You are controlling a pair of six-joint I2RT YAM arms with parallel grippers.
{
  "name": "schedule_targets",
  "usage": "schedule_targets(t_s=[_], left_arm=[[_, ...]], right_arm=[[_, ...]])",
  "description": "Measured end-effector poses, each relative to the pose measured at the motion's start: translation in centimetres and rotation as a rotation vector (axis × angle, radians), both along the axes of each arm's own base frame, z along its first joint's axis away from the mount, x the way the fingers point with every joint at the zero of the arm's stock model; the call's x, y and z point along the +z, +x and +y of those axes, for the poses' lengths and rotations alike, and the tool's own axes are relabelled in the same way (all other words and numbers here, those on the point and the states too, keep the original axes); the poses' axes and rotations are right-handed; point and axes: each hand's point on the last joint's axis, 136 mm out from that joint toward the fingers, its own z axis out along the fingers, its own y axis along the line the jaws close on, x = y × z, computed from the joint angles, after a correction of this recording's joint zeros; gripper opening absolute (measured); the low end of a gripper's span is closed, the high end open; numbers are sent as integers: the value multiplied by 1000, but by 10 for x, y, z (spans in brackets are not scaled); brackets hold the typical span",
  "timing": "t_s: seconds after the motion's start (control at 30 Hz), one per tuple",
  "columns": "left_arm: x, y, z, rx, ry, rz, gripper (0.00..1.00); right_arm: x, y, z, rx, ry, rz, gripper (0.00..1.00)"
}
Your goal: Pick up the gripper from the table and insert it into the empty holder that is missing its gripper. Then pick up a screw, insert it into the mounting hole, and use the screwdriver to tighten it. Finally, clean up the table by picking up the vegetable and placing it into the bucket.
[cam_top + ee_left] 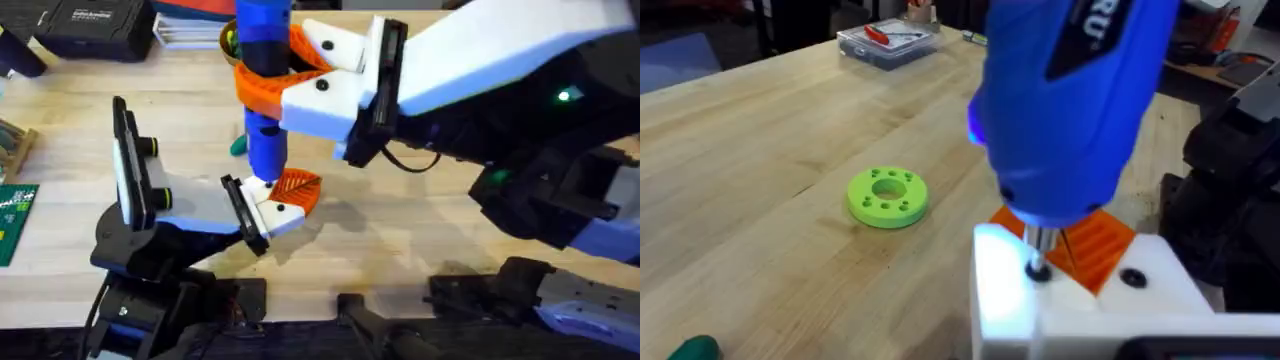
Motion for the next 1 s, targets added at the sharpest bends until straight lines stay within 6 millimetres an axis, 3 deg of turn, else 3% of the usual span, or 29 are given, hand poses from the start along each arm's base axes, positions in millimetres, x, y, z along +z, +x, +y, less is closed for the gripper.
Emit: schedule_targets(t_s=[0.13, 0.17, 0.2, 0.33, 0.47, 0.6, 0.73, 0.87, 1.0], left_arm=[[0, 0, 0, 0, 0, 0, 4], [0, 0, 0, 0, 0, 0, 4], [0, 0, 0, 0, 0, 0, 4], [0, 0, 0, 0, 0, 0, 4], [0, 0, 0, 0, 0, 0, 4], [0, 0, 0, 0, 0, 0, 4], [0, 0, 0, 0, 0, 0, 4], [0, 0, 0, 0, 0, 0, 4], [0, 0, 0, 0, 0, 0, 4]], right_arm=[[9, -1, -2, -2, 31, -27, 26], [16, -2, -4, -2, 59, -50, 26], [37, -5, -12, -9, 125, -107, 26], [32, 4, -15, -30, 106, -91, 26], [16, 28, -24, -106, 35, -91, 26], [-16, 72, -52, -262, -117, -117, 26], [-62, 121, -99, -459, -326, -79, 26], [-129, 157, -170, -704, -662, -19, 26], [-178, 172, -244, -899, -1031, 0, 26]])
